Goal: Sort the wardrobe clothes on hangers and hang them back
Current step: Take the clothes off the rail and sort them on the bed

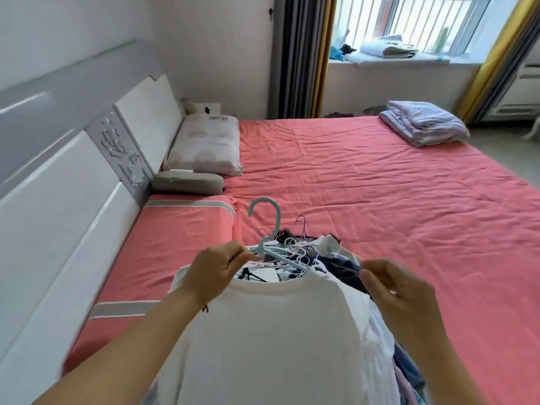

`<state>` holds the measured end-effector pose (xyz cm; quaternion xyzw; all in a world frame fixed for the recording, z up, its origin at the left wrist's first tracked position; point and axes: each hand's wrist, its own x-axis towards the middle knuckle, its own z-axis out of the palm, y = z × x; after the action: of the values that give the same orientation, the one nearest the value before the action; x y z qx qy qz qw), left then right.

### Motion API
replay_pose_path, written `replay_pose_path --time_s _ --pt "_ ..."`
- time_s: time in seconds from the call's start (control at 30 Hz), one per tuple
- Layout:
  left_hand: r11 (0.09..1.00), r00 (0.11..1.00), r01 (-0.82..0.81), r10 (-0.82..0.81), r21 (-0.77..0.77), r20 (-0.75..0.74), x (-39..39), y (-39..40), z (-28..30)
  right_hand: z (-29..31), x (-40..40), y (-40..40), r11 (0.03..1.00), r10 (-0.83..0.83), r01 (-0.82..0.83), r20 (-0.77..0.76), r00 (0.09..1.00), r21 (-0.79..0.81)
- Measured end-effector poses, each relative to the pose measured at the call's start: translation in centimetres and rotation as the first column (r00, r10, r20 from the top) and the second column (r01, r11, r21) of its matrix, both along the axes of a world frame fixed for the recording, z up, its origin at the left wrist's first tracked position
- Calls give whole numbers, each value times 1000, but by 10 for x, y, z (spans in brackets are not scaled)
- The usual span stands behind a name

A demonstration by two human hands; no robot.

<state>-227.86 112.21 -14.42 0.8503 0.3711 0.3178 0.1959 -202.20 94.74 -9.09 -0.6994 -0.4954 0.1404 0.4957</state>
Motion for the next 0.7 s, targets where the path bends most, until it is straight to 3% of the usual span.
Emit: replay_pose_path --time_s 0.23,0.4,0.53,0.7 --pt "957 986 -92 48 -274 -161 58 58 -85 -85 17 57 983 35 -32 14 999 -179" --pt "912 931 -220 89 -347 -355 70 67 -133 -122 21 80 952 71 -59 28 997 -300" --pt "872 925 -292 155 -392 -346 68 61 -145 -134 20 91 929 128 -105 42 991 -354" --pt "820 935 -329 213 -468 -284 45 35 -120 -134 5 102 916 215 -192 26 976 -352"
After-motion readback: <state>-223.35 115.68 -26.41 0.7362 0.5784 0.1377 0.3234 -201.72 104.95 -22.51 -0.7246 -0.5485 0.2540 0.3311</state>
